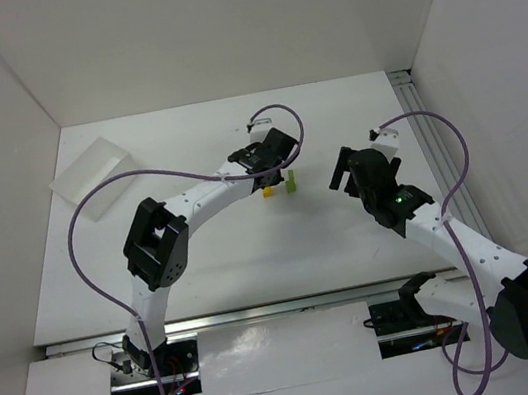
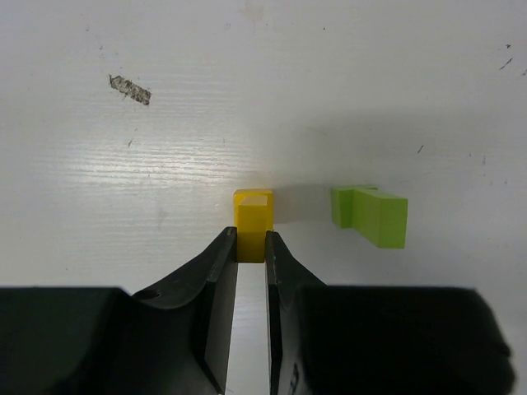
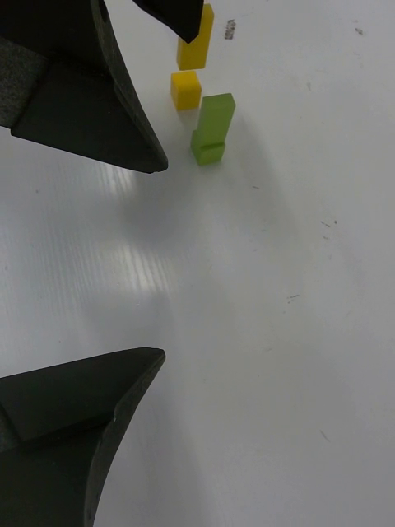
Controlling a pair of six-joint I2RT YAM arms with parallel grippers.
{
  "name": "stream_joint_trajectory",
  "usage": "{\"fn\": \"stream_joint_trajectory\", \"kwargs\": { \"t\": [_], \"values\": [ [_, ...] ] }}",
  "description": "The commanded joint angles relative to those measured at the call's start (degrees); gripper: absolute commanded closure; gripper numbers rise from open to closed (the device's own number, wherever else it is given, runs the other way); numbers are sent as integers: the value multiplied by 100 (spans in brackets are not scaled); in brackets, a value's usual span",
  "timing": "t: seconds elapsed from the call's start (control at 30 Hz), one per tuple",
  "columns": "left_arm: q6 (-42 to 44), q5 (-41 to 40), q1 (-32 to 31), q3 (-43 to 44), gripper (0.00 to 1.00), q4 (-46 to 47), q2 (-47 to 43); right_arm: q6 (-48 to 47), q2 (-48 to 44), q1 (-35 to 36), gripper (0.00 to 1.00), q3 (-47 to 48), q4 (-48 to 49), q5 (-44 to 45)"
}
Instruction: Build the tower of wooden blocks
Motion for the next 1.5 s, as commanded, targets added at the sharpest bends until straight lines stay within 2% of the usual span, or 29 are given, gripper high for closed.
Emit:
{"fn": "stream_joint_trajectory", "kwargs": {
  "t": [0.0, 1.47],
  "values": [
    [-172, -84, -44, 133, 100, 2, 29, -74, -133, -39, 6, -19, 146, -48],
    [-445, -374, -150, 133, 100, -50, 363, -179, -28, -91, 6, -125, 199, -215]
  ]
}}
